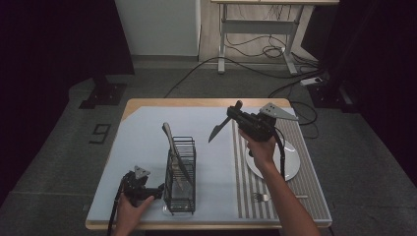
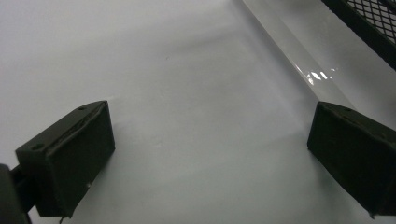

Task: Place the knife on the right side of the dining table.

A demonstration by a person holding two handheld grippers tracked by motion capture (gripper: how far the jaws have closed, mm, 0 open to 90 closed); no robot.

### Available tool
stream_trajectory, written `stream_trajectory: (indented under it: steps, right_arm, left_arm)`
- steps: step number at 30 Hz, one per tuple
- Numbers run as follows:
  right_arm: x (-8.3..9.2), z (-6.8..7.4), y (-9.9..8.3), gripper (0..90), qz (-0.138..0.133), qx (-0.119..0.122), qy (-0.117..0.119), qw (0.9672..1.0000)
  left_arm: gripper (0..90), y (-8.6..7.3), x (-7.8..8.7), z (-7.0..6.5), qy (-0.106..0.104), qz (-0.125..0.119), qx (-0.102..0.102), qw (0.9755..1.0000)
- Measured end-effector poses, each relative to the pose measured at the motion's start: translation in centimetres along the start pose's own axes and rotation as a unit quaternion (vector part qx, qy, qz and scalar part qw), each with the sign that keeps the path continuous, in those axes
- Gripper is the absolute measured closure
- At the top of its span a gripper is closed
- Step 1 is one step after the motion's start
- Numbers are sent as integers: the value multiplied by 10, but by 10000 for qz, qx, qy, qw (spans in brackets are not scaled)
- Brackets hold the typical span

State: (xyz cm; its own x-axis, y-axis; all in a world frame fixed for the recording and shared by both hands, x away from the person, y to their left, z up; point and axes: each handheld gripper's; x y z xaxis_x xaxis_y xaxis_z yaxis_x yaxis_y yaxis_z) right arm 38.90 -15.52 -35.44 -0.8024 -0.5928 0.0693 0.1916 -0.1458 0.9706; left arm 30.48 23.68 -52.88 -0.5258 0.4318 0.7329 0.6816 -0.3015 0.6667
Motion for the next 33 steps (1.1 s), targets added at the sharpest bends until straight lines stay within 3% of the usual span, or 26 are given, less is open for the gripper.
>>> stream_trajectory:
  steps: [9,18,33]
  right_arm:
    - [-13,-21,-25,839,331,-186,-302,9988]
    - [-14,-30,-30,838,405,-151,-480,9979]
    - [-17,-56,-32,838,433,-192,-991,9939]
  left_arm:
    - [1,0,0,0,-5,11,-6,10000]
    - [1,0,0,0,-5,11,-4,10000]
    - [1,0,0,0,-6,13,-3,10000]
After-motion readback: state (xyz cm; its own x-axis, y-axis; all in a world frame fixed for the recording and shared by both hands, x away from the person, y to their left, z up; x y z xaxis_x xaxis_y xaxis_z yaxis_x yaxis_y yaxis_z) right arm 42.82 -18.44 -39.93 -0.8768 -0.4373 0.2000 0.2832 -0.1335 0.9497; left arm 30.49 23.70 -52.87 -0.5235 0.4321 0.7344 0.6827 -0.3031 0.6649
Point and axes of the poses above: each handheld gripper's, and its own axes: x roughly backward along the jaws, y roughly out of its top, z roughly to its left, and after that the axes turned 11 degrees about -y, right-handed
